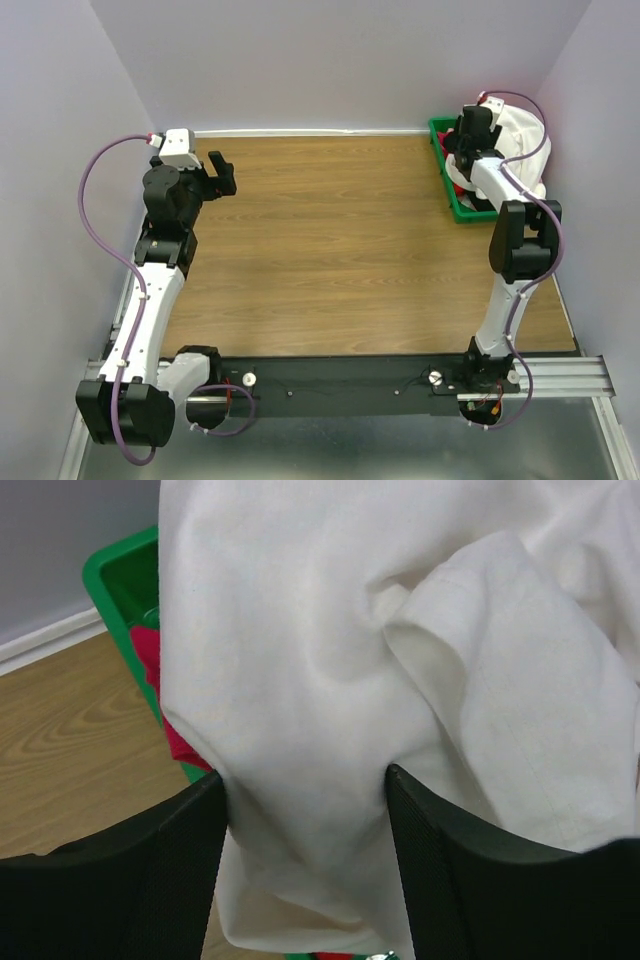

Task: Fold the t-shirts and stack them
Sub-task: Grab the tshirt from the pile

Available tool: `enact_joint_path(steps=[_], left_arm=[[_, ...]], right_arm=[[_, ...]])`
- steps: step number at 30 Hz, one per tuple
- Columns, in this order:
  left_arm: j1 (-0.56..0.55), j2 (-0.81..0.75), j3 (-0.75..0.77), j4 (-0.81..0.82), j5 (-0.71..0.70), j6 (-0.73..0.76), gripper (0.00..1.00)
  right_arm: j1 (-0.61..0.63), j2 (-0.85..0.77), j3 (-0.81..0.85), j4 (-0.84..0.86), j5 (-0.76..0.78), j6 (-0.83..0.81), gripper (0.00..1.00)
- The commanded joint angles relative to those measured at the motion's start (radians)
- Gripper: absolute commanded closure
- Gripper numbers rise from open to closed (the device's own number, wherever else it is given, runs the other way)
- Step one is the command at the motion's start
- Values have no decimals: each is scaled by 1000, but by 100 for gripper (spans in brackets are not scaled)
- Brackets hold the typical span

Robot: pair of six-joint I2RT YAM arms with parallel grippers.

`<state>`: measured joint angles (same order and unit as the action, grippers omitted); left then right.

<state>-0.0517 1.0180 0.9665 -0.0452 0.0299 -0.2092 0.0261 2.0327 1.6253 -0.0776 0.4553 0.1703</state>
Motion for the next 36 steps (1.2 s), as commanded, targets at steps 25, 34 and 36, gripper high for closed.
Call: enact_joint_path(steps=[25, 34, 36], left_arm=[[9, -1, -15, 13, 68, 21, 3], [10, -13, -17, 15, 77, 25, 3], [10, -19, -18, 15, 79, 28, 3]], right_arm=[[1, -575, 67, -47, -326, -40, 100], [147, -585, 324, -47, -750, 41, 99], [225, -566, 381, -47, -788, 40, 100]])
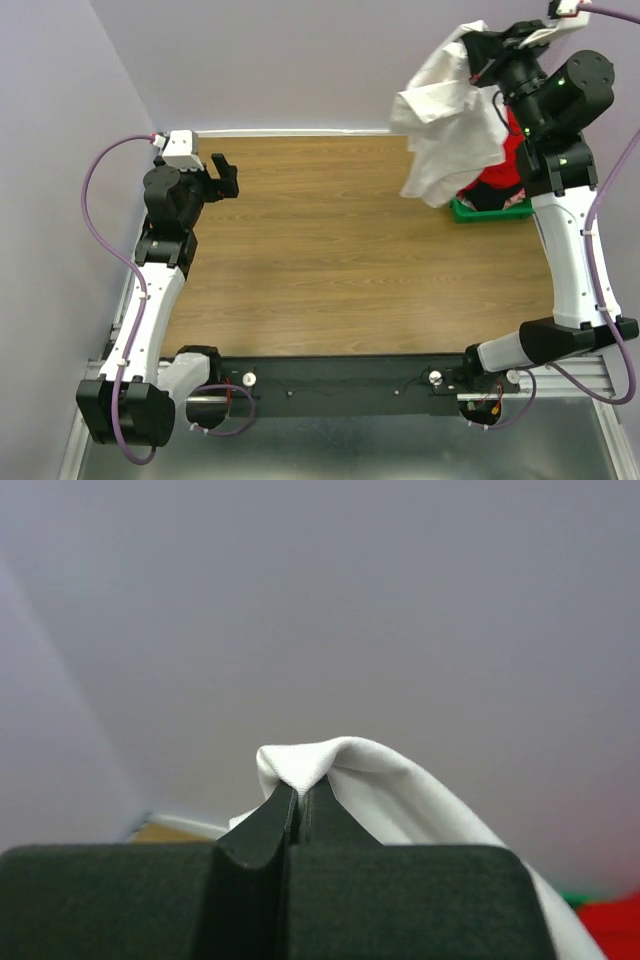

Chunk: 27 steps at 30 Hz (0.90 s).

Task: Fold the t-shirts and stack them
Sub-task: Move the tshirt to the center of the board

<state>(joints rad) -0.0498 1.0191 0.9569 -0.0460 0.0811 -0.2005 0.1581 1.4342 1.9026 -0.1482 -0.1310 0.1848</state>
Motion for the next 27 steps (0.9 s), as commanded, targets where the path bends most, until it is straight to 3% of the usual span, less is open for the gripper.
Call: enact_joint_path(steps=[1, 7, 10, 11, 12, 15, 17, 20, 23, 27], left_arm=[[8, -22, -9, 14, 26, 21, 3], [8, -33, -14, 14, 0, 33, 3], [8, -34, -15, 11, -17, 41, 4], [8, -39, -17, 11, -20, 42, 4], [8, -39, -17, 14, -23, 41, 5], [7, -37, -24, 17, -37, 39, 9], [-8, -34, -32, 15, -52, 23, 11], [-92, -34, -47, 6, -87, -33, 12], [-221, -34, -56, 1, -221, -82, 12], [-282, -11, -160, 30, -285, -183, 12]], right_arm=[[118, 41, 119, 24, -212, 28, 100], [185, 89, 158, 25, -257, 110, 99], [185, 54, 15, 29, -87, 120, 98], [185, 40, -35, 27, -25, 128, 92], [185, 13, -159, 27, 113, 136, 67], [182, -17, -350, 25, 360, 151, 18], [184, -38, -523, 25, 421, 174, 7], [185, -53, -690, 27, 346, 221, 5], [185, -58, -798, 33, 242, 258, 5], [190, -55, -887, 45, 105, 271, 10]])
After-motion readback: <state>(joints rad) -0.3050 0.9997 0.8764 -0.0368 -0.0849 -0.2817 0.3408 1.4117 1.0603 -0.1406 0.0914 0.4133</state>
